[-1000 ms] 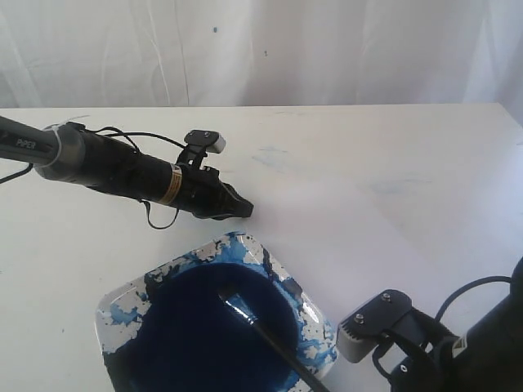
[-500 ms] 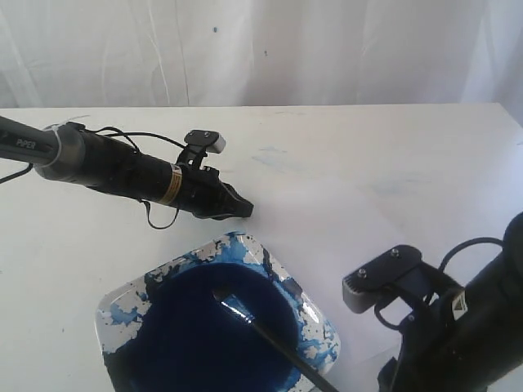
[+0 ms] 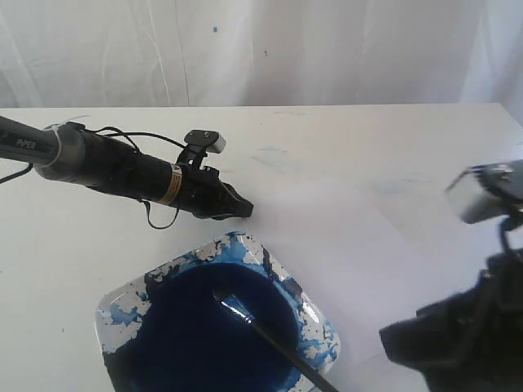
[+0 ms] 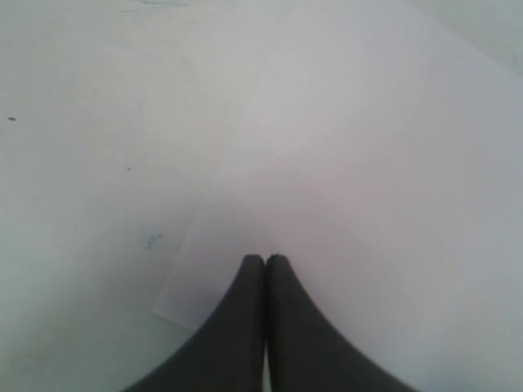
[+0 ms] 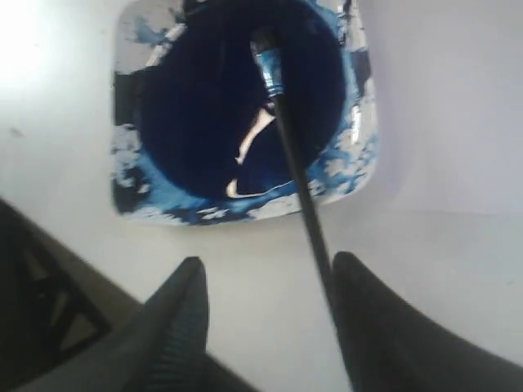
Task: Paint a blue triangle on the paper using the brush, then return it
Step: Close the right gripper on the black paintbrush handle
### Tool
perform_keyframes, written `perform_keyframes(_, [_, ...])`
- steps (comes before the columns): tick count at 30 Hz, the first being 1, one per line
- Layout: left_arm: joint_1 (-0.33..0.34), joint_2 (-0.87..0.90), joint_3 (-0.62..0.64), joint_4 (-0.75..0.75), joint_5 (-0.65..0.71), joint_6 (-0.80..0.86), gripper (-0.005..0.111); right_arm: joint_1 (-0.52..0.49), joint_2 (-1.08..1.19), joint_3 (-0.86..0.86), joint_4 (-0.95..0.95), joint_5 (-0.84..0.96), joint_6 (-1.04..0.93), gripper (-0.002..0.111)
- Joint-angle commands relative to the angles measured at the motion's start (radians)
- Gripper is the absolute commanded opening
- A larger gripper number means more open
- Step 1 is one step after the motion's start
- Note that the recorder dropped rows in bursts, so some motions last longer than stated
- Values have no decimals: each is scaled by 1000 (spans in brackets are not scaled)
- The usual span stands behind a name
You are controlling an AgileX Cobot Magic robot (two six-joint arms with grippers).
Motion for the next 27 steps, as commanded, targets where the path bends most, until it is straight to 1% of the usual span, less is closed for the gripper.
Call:
perform_keyframes(1, [-6, -5, -5, 5, 8, -3, 0, -2, -150, 4, 55, 233, 59, 45])
perform_keyframes(2, [-6, -5, -5, 5, 8, -3, 0, -2, -160, 11, 53, 261, 75, 45])
perform_keyframes(4, [-6, -5, -5, 5, 8, -3, 0, -2, -163, 41, 53, 261, 84, 45])
perform_keyframes(10, [-6, -5, -5, 5, 8, -3, 0, -2, -24, 164, 62, 153, 47, 45])
perform_keyframes(13, [-6, -5, -5, 5, 8, -3, 0, -2, 79, 182, 135, 91, -32, 45])
perform_keyframes(16, [-6, -5, -5, 5, 8, -3, 0, -2, 192, 184, 293, 51, -181, 45])
perform_keyframes(18, [-6, -5, -5, 5, 8, -3, 0, -2, 257, 184, 359, 45, -265, 45])
perform_keyframes(20, [-6, -5, -5, 5, 8, -3, 0, -2, 324, 184, 362, 39, -290, 45])
perform_keyframes(22, [-6, -5, -5, 5, 8, -3, 0, -2, 404, 188, 355, -3, -302, 45])
perform_keyframes(27, [-6, -5, -5, 5, 8, -3, 0, -2, 523, 188, 348, -59, -340, 45])
